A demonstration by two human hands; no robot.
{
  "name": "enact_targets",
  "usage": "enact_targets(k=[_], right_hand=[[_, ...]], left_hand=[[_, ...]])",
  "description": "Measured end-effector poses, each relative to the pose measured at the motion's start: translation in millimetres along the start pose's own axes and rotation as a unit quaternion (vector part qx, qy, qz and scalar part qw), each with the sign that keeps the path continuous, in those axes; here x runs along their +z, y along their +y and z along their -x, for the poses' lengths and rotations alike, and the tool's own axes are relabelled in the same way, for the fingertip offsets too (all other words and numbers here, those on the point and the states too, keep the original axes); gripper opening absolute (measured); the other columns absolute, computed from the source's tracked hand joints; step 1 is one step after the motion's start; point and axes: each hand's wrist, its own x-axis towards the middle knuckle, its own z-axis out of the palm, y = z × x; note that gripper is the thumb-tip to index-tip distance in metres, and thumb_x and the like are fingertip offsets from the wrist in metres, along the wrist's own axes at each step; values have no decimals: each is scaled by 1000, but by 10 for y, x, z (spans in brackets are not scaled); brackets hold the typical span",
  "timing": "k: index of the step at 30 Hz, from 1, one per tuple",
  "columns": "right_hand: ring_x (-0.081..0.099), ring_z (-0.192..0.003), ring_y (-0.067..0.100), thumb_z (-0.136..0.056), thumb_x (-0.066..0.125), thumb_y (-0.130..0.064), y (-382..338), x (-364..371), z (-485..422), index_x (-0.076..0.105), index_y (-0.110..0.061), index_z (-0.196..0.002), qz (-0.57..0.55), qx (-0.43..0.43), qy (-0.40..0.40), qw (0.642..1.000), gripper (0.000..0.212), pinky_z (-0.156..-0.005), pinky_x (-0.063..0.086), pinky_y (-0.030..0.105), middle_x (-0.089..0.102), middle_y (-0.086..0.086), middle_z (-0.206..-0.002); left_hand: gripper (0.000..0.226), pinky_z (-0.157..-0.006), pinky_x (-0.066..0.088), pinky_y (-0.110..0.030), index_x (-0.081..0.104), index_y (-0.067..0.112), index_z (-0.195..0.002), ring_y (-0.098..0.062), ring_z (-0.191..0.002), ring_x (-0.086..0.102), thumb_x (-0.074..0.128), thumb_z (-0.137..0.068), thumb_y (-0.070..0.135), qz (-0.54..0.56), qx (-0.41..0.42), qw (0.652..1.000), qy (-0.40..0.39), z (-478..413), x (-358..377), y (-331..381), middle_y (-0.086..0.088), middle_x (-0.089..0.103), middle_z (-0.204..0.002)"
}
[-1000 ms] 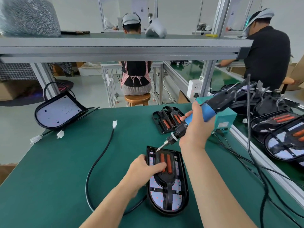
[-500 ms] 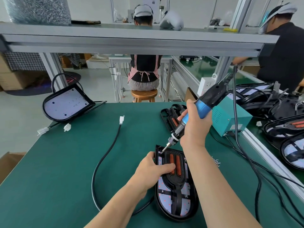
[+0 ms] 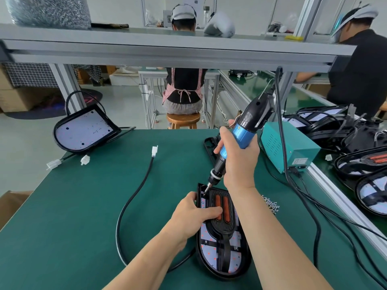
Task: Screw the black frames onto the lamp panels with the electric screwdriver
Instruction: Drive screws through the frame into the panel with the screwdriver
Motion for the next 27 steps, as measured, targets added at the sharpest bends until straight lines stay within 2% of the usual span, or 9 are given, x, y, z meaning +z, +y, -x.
enact_targets(k=[6, 9, 12, 17, 20, 23, 27], right_hand=[[52, -48, 17, -83, 70, -9, -9, -9, 20, 55, -18, -86, 1, -7, -15, 1000, 17, -54, 47, 23, 53, -1, -65], [50, -47, 17, -80, 68, -7, 1, 3, 39, 51, -15, -81, 9, -19, -33, 999, 19, -54, 47, 24, 50, 3, -65], [50, -47, 18, -80, 67, -7, 8, 6, 54, 51, -14, -82, 16, -24, -40, 999, 18, -56, 47, 25, 50, 4, -64], [49, -49, 19, -81, 66, -8, 9, -25, 94, 53, -9, -87, 5, -25, -80, 996, 14, -60, 47, 24, 50, 13, -61], [49, -50, 16, -81, 68, -11, 10, 17, 122, 55, 0, -97, 22, -23, -90, 995, 23, -57, 46, 22, 51, 12, -58], [51, -51, 16, -80, 70, -14, -25, 8, 126, 55, -7, -95, 12, -8, -87, 996, 22, -58, 47, 21, 51, 14, -63], [53, -53, 17, -81, 71, -15, -80, -58, 132, 53, -11, -91, -17, -1, -82, 997, 21, -62, 49, 23, 53, 10, -60]], left_hand=[[45, -76, 58, -28, 62, 12, -112, -19, -87, 76, 86, -75, 20, 22, -6, 1000, 0, -4, -3, -1, 0, 78, -95], [43, -68, 57, -23, 62, 10, -111, -20, -85, 76, 85, -76, 16, 32, -7, 999, 5, -11, 0, -9, -2, 78, -93], [43, -65, 57, -21, 62, 9, -110, -20, -84, 76, 86, -75, 15, 42, -5, 999, 5, -8, 9, -14, -2, 79, -92], [56, -73, 58, -28, 63, 9, -111, -21, -87, 76, 87, -62, 25, 45, 3, 999, 9, -21, 16, -16, -3, 78, -95], [54, -74, 59, -29, 63, 12, -108, -20, -85, 76, 87, -62, 27, 39, 6, 999, 14, -20, 23, -13, -1, 78, -93], [56, -71, 58, -27, 63, 12, -108, -18, -84, 76, 86, -60, 30, 33, 5, 999, 15, 0, 24, -4, 0, 78, -92], [51, -68, 57, -24, 63, 13, -108, -18, -84, 76, 86, -65, 28, 30, 3, 1000, 7, 15, 13, 8, 0, 78, -91]])
